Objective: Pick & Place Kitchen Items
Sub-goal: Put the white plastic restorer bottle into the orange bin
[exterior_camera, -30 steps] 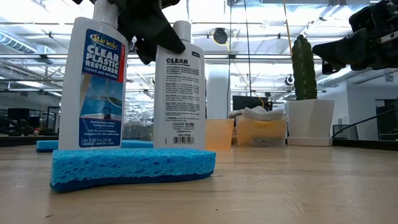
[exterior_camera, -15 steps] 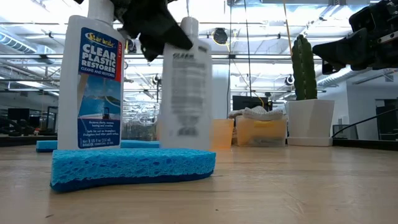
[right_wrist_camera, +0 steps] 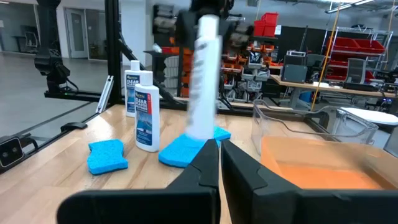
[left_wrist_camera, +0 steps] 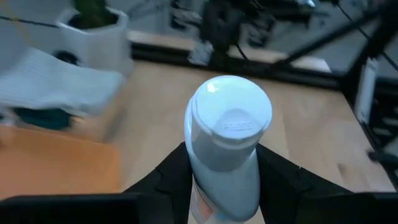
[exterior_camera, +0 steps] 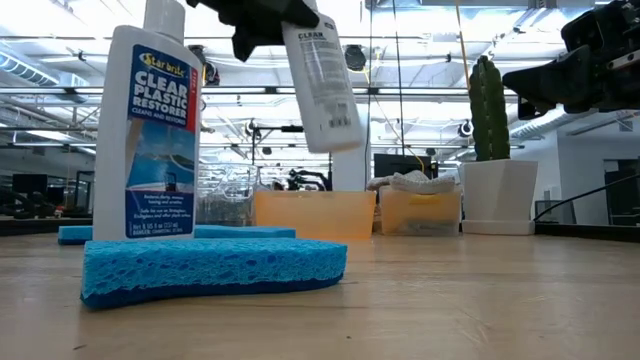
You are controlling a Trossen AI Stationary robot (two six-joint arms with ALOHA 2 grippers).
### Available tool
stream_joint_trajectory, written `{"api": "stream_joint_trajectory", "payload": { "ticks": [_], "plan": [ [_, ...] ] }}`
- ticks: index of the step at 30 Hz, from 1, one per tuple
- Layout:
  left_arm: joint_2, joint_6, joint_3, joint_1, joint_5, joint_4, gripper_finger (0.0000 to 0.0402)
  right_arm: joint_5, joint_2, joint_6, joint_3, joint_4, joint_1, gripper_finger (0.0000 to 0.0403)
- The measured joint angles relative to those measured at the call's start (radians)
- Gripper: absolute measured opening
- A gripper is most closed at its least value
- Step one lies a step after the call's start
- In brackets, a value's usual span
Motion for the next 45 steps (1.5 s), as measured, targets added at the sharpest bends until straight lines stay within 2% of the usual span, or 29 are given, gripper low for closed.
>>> {"api": "stream_joint_trajectory", "payload": {
  "ticks": [5,15,23,26,36,45],
  "plan": [
    [-0.044,0.011,0.0,0.101,-0.017,0.001,0.0139,0.0,0.0,0.0,0.0,0.0,0.0,0.0],
    [-0.045,0.027,0.0,0.362,-0.016,0.026,0.0139,0.0,0.0,0.0,0.0,0.0,0.0,0.0],
    [-0.008,0.024,0.002,0.562,0.113,0.062,0.0139,0.0,0.0,0.0,0.0,0.0,0.0,0.0],
    [0.055,0.022,0.053,0.601,0.143,0.055,0.0139,0.0,0.0,0.0,0.0,0.0,0.0,0.0],
    [0.377,0.107,0.358,0.661,0.21,-0.074,0.0139,0.0,0.0,0.0,0.0,0.0,0.0,0.0],
    [0.57,0.28,0.453,0.698,0.274,-0.038,0.0139,0.0,0.0,0.0,0.0,0.0,0.0,0.0]
  ]
}}
